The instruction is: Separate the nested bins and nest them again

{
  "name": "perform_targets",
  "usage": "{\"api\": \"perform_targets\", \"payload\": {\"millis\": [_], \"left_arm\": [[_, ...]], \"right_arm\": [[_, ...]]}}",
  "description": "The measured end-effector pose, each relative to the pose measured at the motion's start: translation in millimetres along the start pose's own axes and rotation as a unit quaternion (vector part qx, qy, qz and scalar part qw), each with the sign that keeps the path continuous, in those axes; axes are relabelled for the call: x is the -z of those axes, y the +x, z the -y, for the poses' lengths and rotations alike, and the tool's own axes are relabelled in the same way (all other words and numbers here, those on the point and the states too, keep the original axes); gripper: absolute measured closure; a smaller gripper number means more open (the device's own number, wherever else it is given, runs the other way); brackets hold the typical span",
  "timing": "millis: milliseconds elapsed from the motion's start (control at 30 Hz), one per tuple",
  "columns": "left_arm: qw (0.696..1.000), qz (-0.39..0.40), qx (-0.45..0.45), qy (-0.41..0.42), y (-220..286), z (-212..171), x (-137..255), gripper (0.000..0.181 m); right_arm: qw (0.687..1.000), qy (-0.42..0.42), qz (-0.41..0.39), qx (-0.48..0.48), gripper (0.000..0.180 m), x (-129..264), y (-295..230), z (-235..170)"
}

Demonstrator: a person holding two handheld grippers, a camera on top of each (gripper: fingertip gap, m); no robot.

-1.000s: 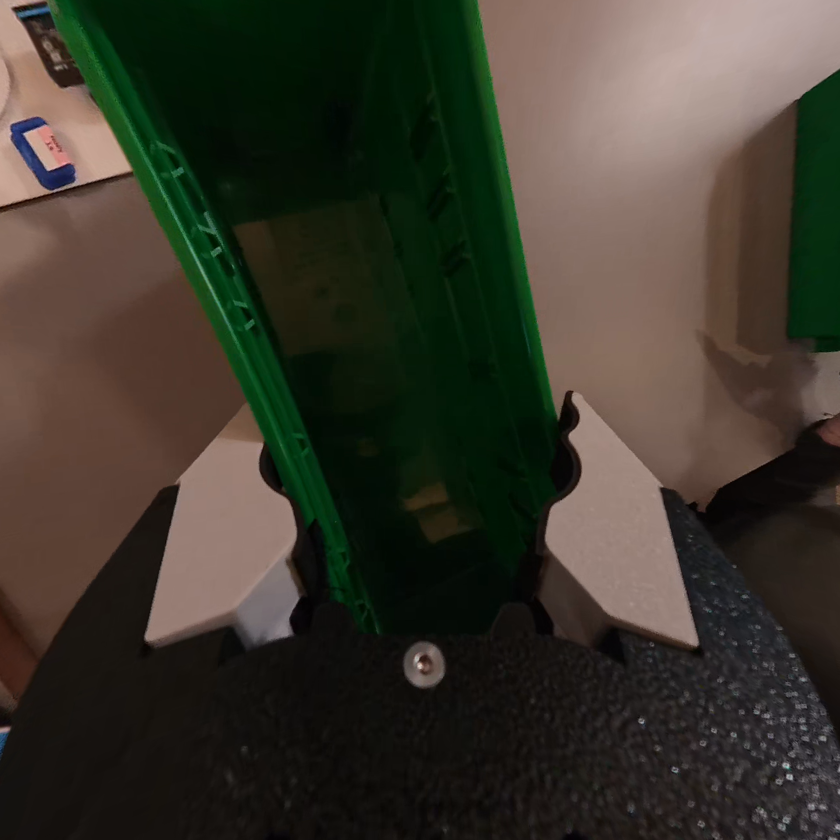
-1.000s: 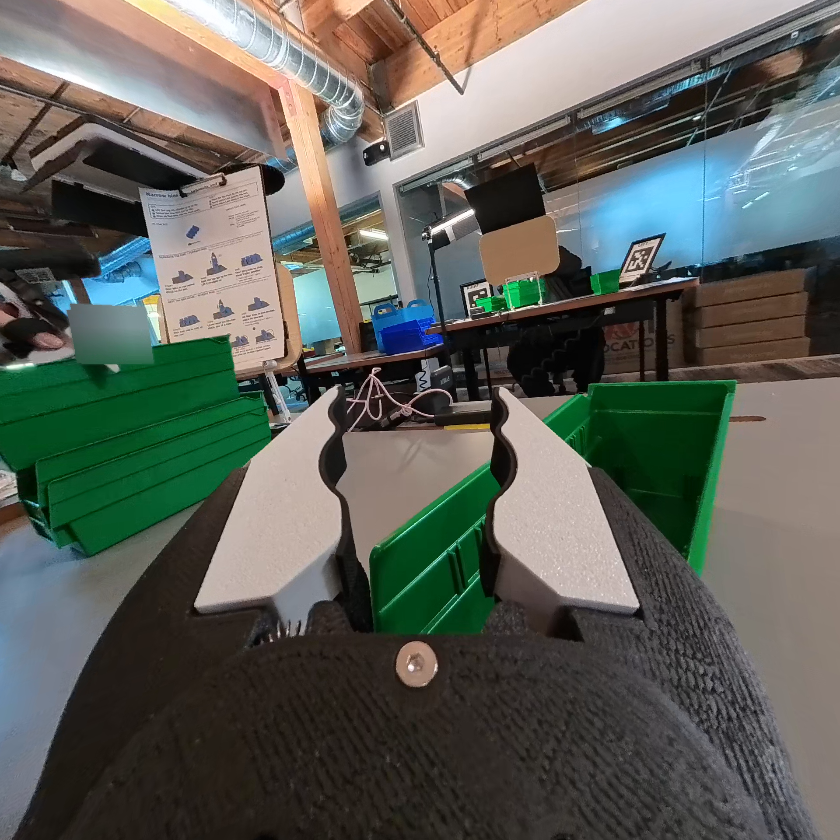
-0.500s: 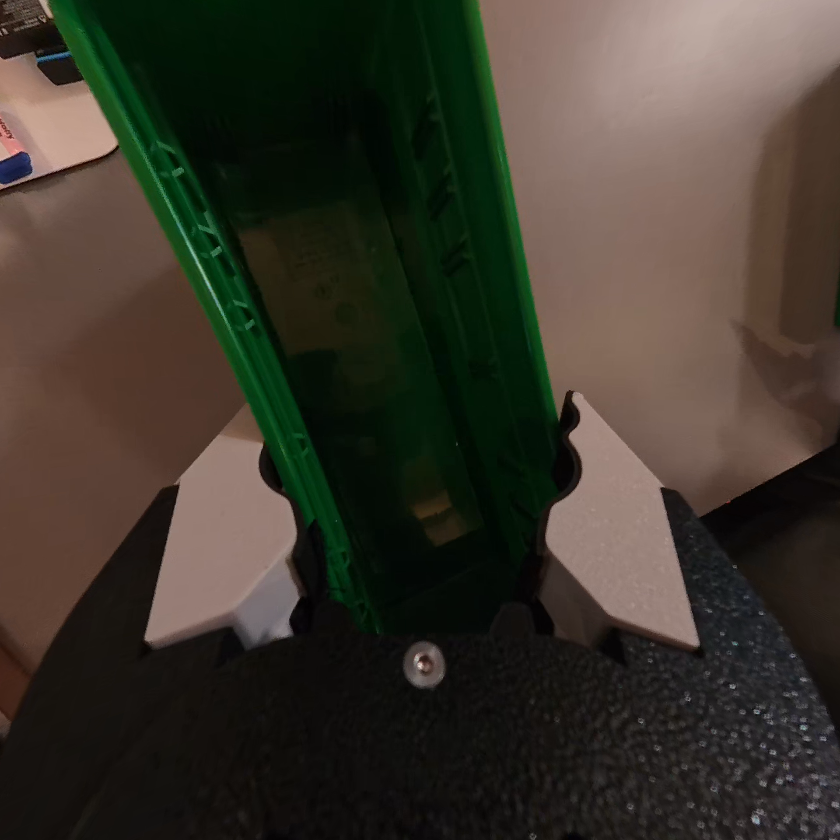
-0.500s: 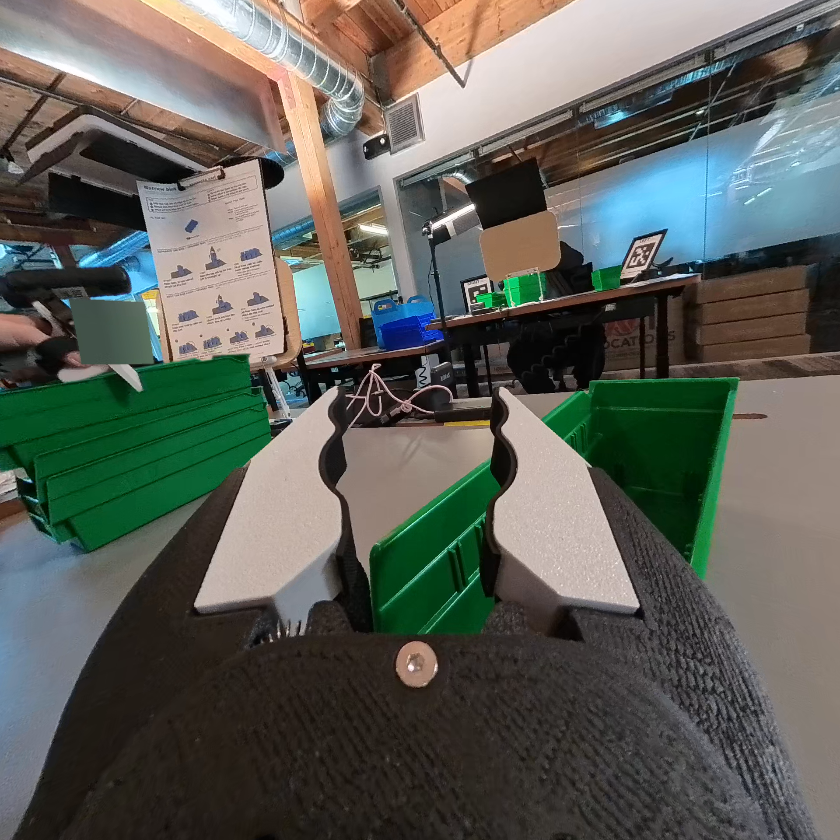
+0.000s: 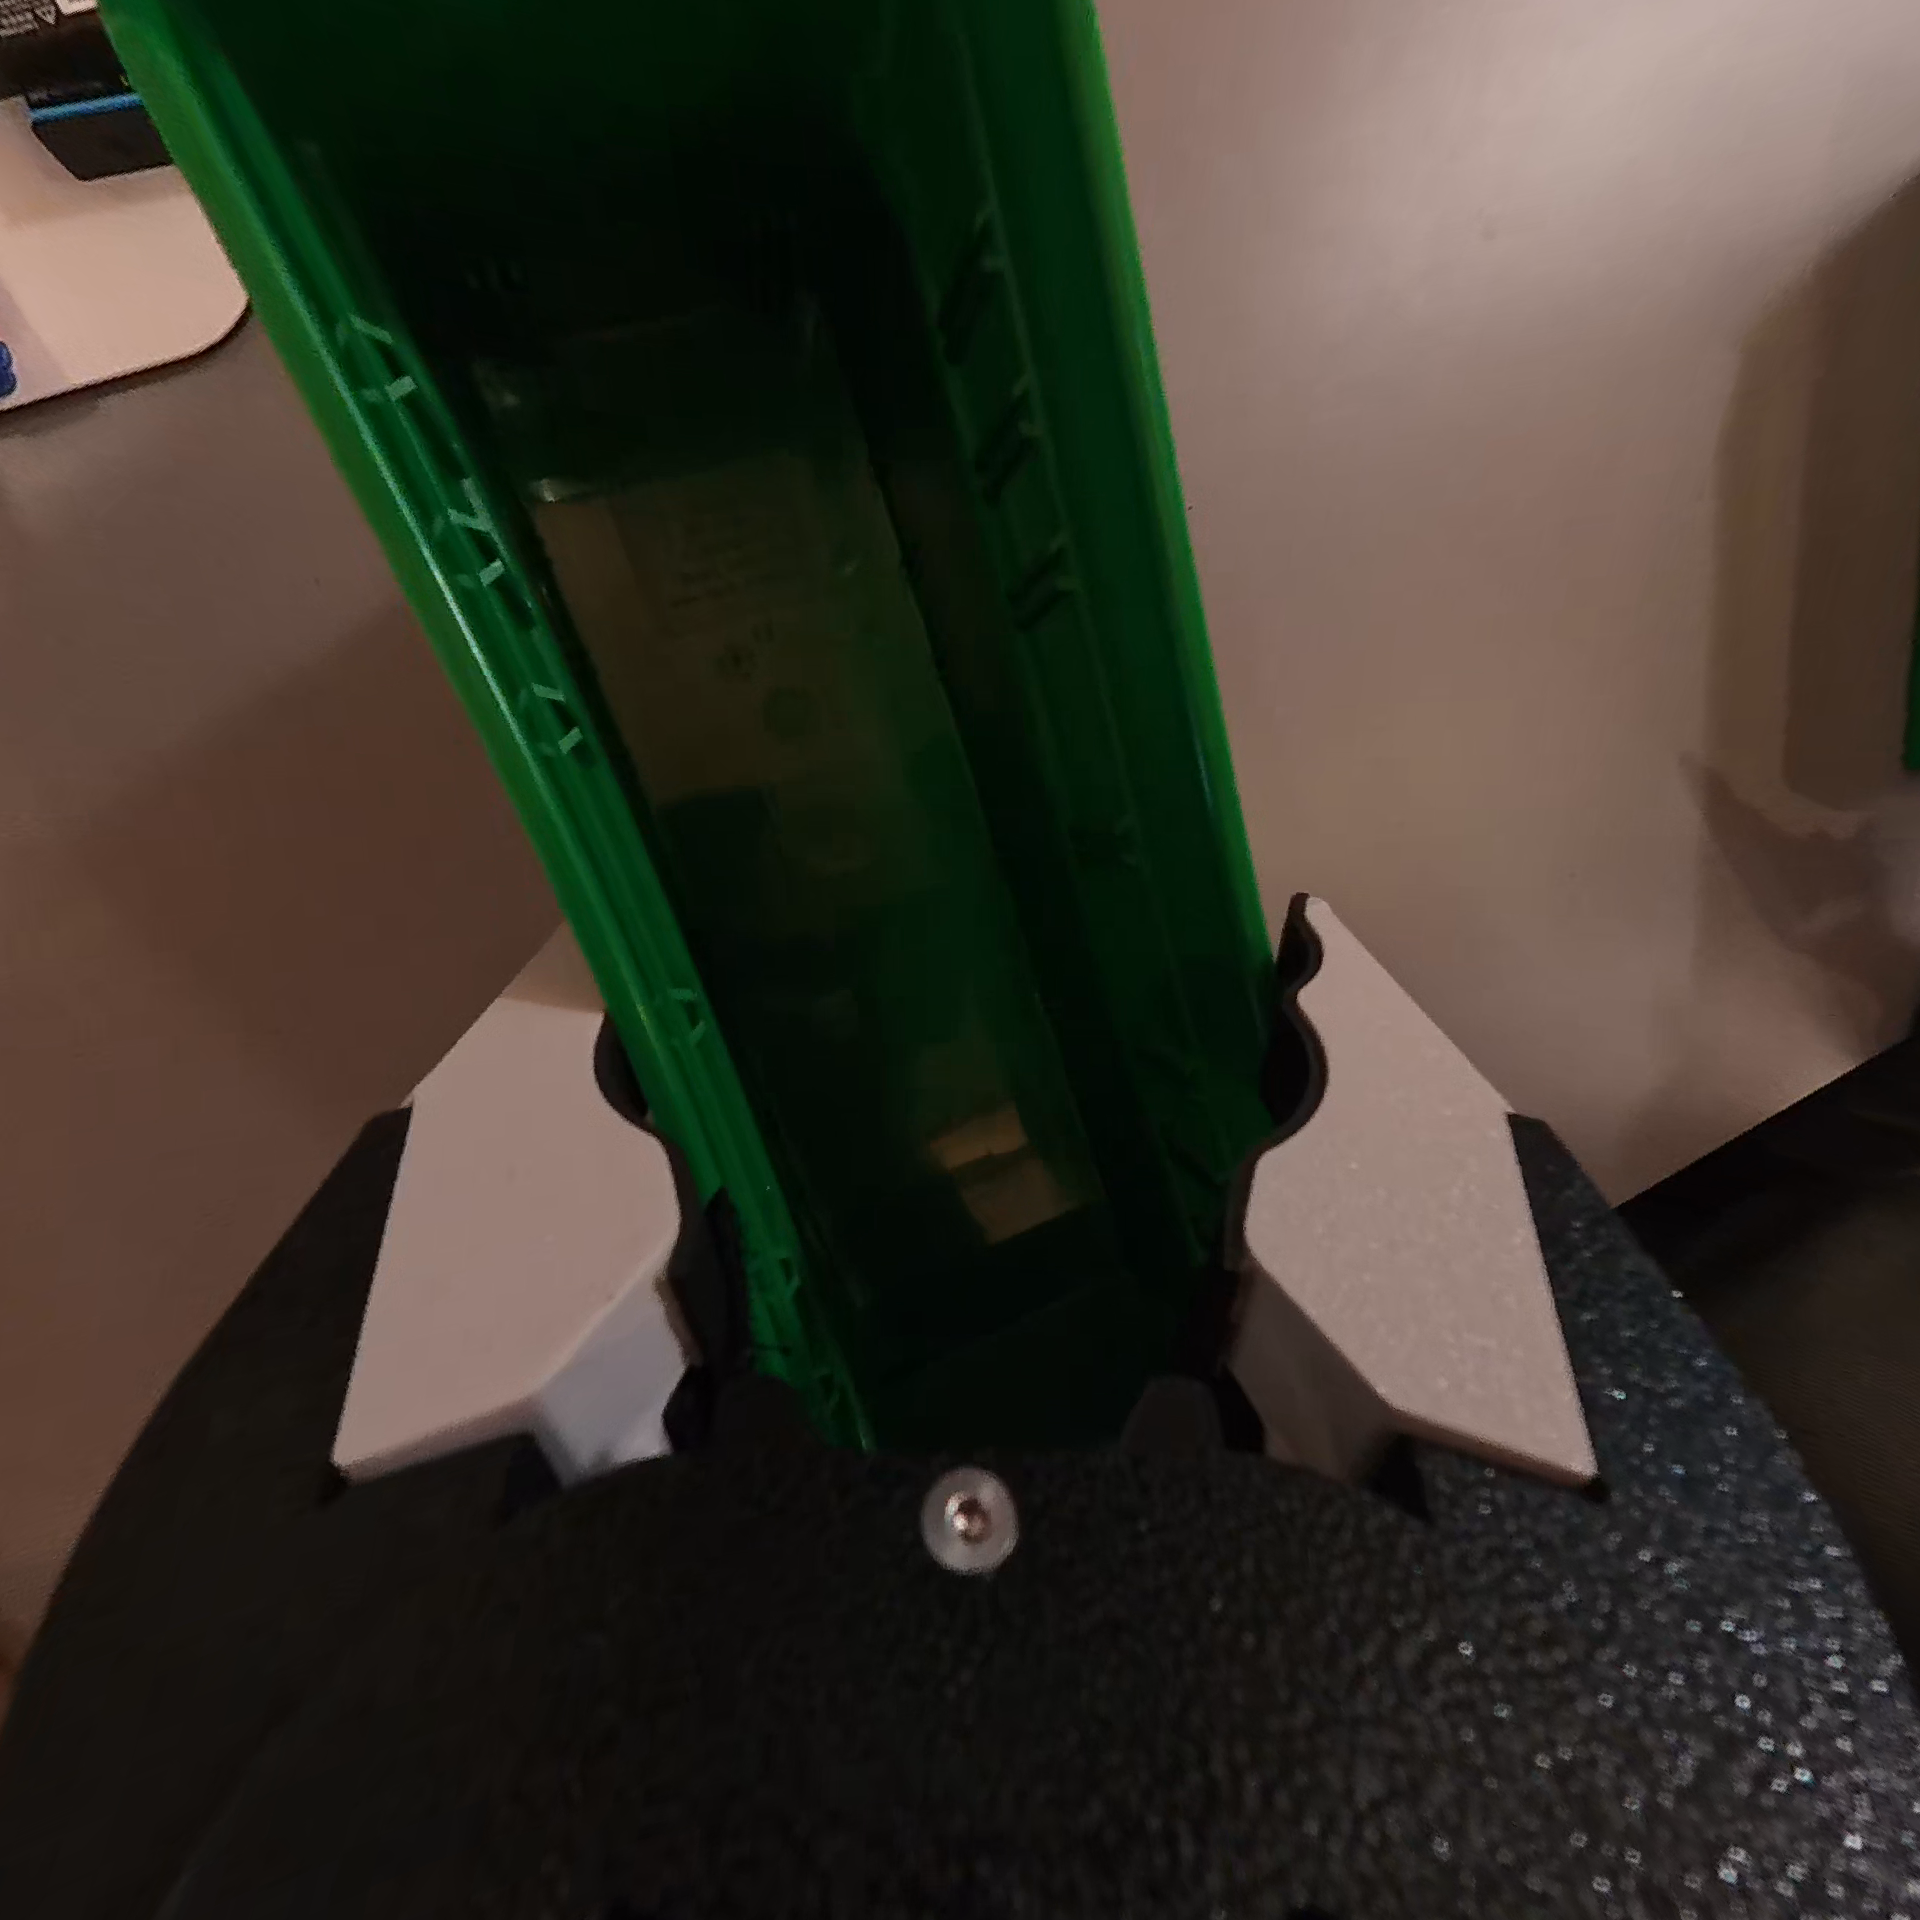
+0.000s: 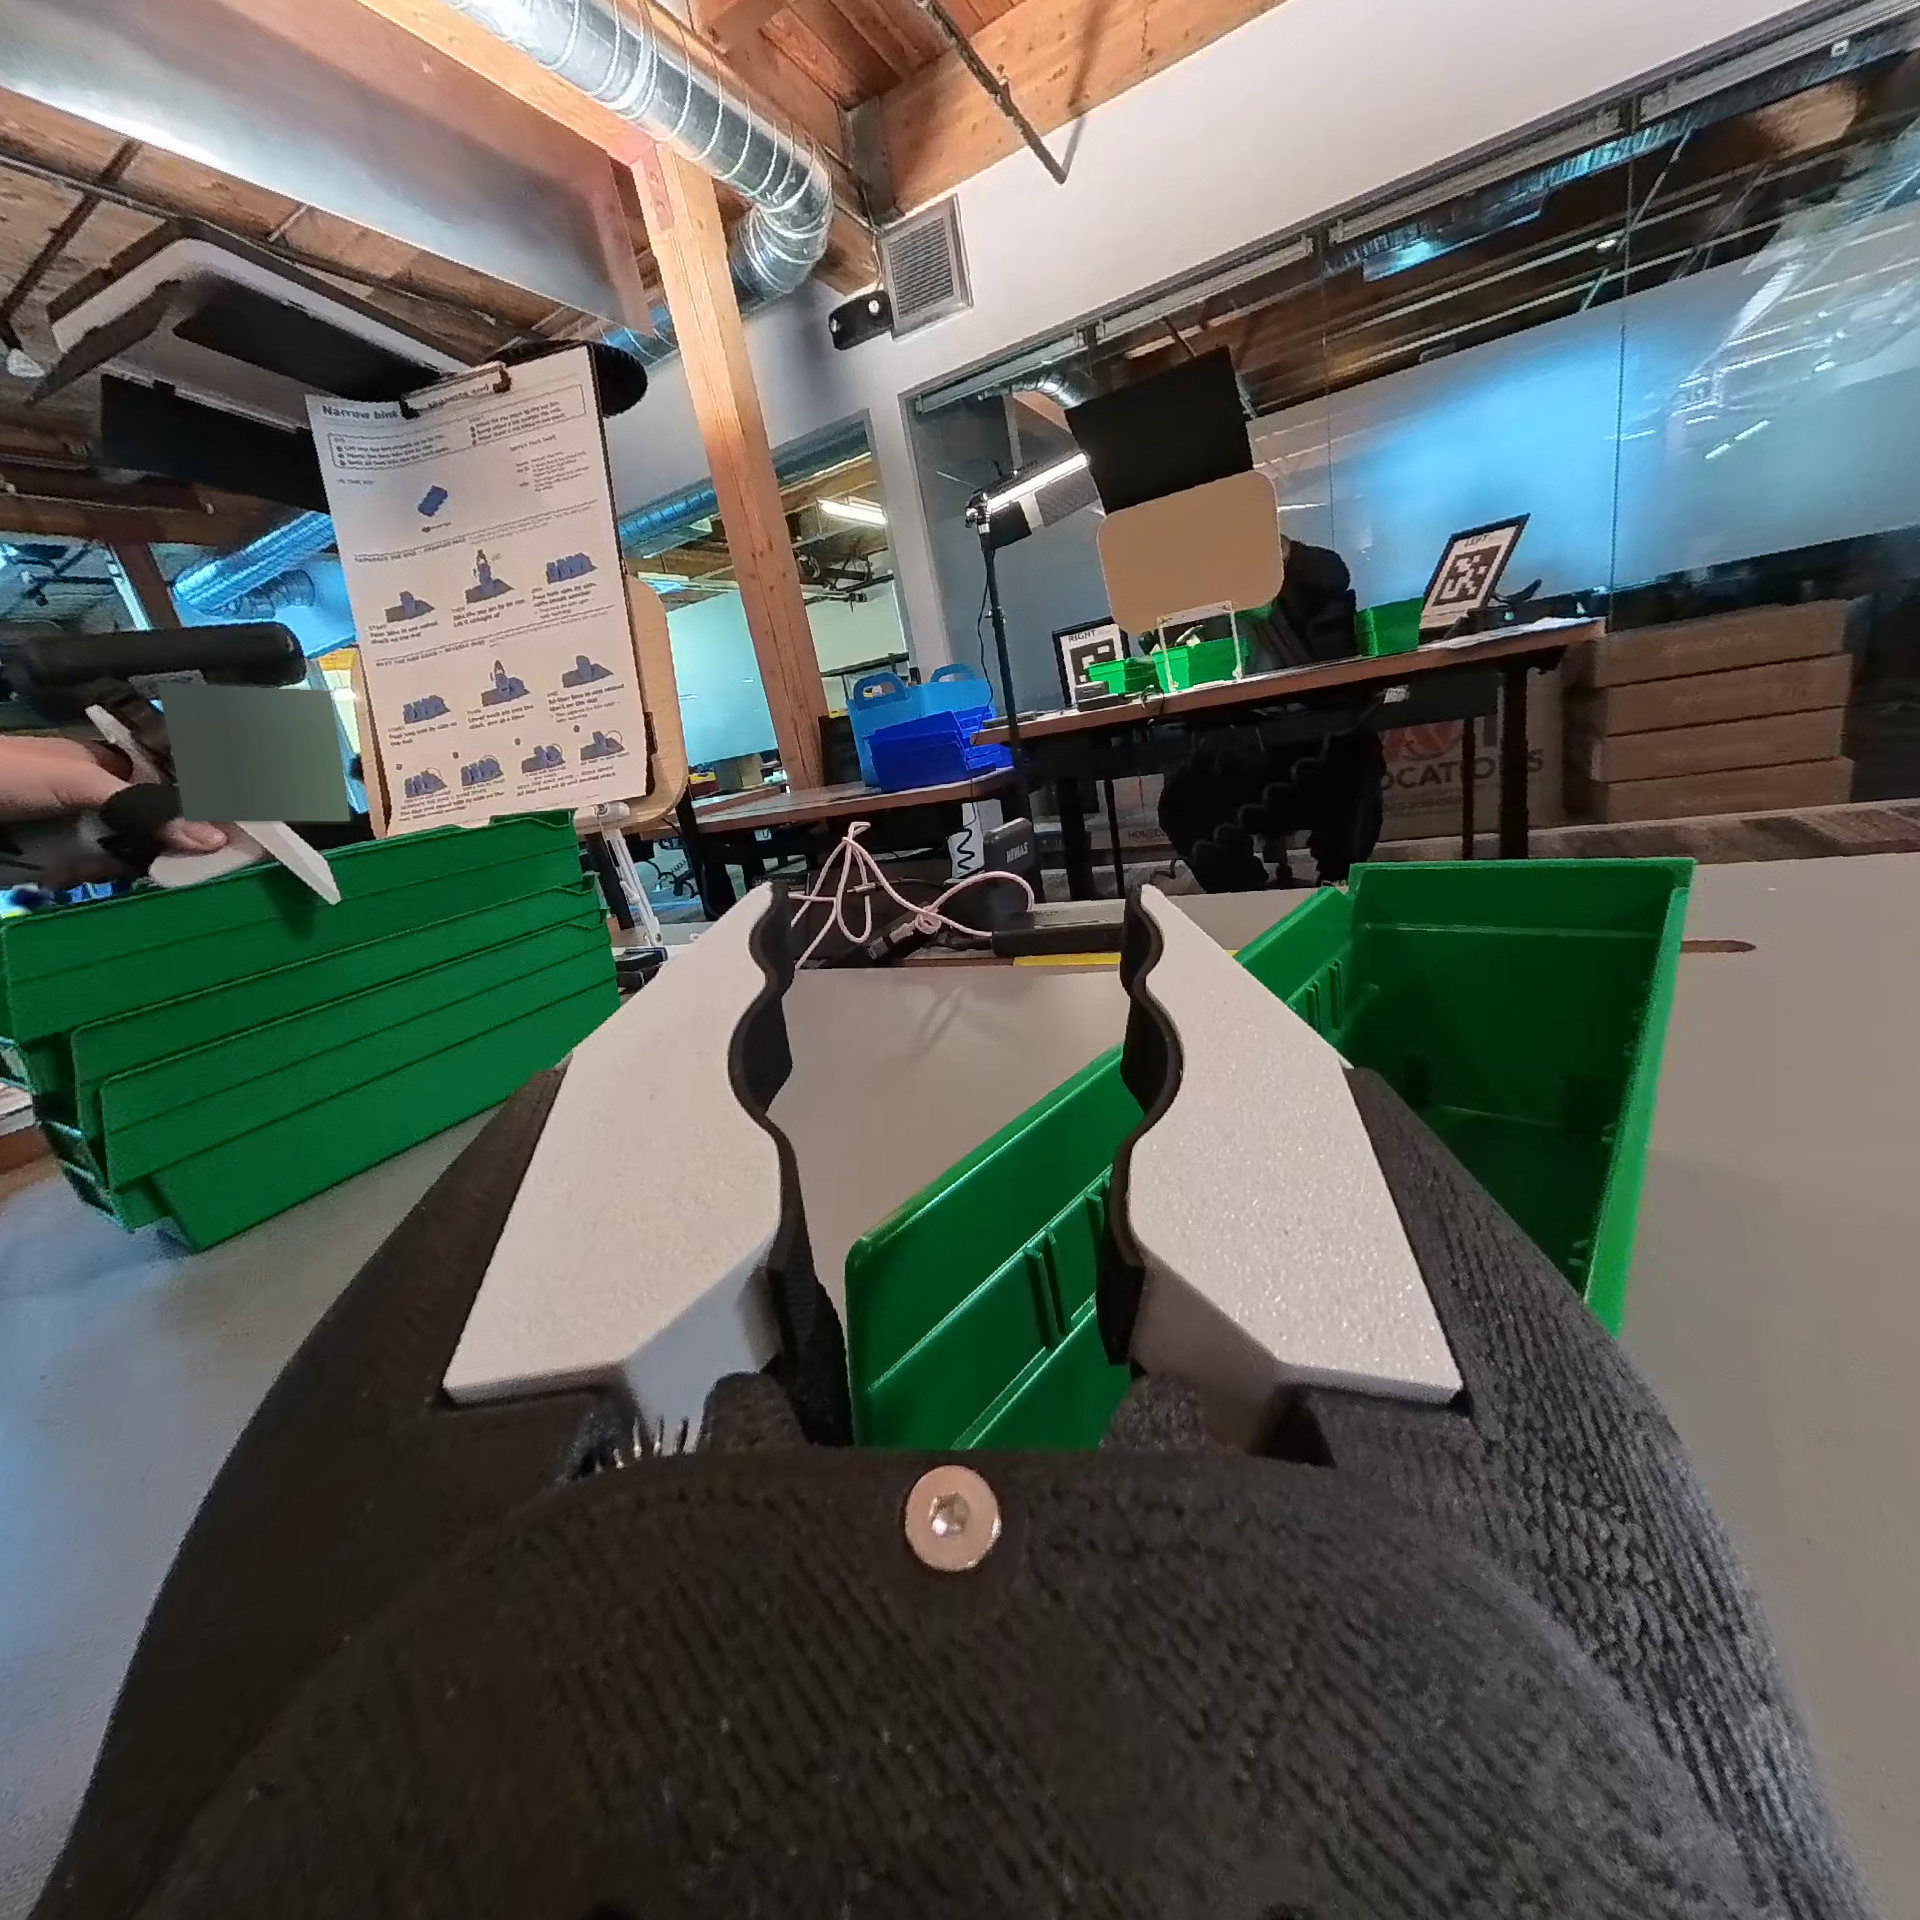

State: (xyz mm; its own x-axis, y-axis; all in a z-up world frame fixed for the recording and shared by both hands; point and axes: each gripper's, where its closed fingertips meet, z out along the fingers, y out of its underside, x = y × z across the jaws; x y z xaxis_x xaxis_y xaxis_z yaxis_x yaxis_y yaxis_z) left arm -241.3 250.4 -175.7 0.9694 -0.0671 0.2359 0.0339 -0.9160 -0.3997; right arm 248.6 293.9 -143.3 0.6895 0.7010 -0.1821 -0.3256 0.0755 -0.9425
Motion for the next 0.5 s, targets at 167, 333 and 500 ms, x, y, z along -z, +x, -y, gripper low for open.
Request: {"api": "perform_targets", "payload": {"millis": [167, 333, 500], "left_arm": [[1.000, 0.000, -0.002, 0.006, -0.4, 0.3, -1.2, 0.062], [1.000, 0.001, -0.003, 0.011, -0.6, 0.7, -1.5, 0.062], [1.000, 0.010, -0.007, 0.005, -2.4, 0.9, -5.0, 0.062]], "right_arm": [[1.000, -0.001, 0.000, 0.000, 0.117, -0.1, -0.1, -0.3], [1.000, -0.001, 0.000, 0.000, 0.117, -0.1, -0.2, -0.6], [1.000, 0.000, 0.000, -0.001, 0.117, 0.3, -0.1, -0.1]]}}
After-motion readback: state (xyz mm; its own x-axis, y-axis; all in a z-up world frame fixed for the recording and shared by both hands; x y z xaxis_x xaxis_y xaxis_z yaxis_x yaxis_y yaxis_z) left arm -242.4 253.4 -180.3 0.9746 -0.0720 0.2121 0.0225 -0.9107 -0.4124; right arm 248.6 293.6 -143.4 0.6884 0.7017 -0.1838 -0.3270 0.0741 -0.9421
